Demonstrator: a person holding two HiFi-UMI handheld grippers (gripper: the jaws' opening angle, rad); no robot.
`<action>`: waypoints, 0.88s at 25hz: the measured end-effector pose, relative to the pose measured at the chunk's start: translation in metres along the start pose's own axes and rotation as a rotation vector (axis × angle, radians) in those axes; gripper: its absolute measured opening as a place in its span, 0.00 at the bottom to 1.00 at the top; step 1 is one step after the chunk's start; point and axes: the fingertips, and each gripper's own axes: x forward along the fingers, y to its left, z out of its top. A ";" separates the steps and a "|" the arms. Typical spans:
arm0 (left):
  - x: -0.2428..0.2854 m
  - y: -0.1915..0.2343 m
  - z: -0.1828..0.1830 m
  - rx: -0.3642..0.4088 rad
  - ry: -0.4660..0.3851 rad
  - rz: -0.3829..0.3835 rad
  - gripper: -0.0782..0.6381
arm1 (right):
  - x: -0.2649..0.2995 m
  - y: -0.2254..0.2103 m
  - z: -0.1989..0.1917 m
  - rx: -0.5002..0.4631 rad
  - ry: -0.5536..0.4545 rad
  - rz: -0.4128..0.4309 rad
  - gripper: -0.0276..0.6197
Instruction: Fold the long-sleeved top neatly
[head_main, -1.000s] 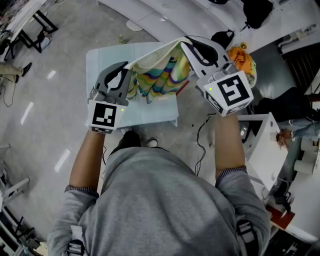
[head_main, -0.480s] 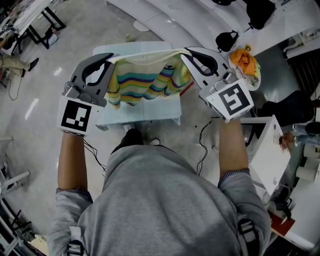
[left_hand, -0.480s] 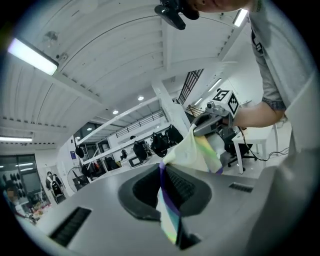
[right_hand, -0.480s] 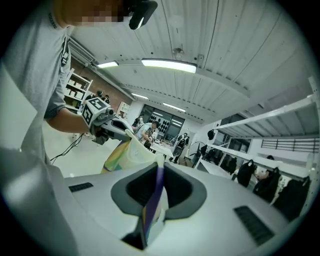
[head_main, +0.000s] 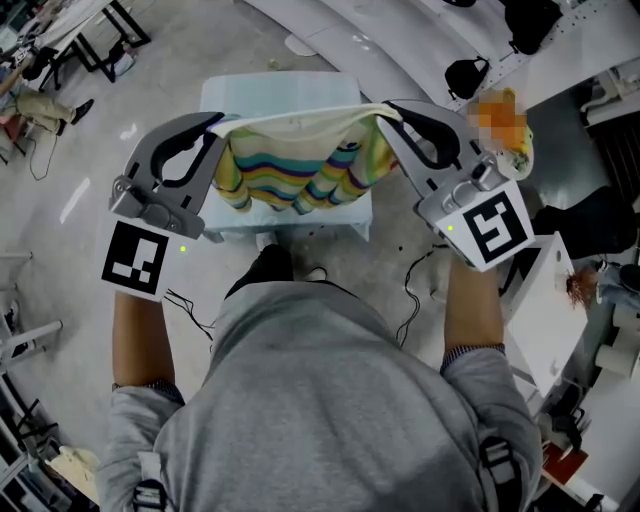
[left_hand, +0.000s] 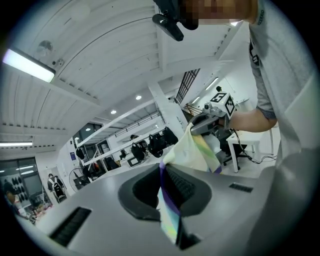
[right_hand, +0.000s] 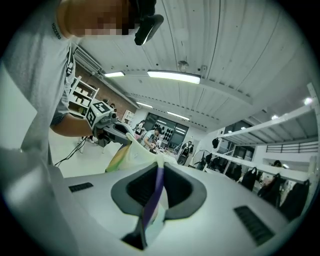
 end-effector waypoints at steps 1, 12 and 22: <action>-0.004 -0.003 0.000 -0.009 0.008 -0.008 0.15 | -0.002 0.003 0.001 0.000 0.000 0.003 0.11; 0.055 -0.013 -0.136 -0.123 0.239 -0.166 0.16 | 0.049 0.005 -0.137 0.055 0.252 0.069 0.11; 0.158 0.015 -0.336 -0.249 0.458 -0.328 0.16 | 0.150 -0.019 -0.322 0.288 0.463 0.112 0.11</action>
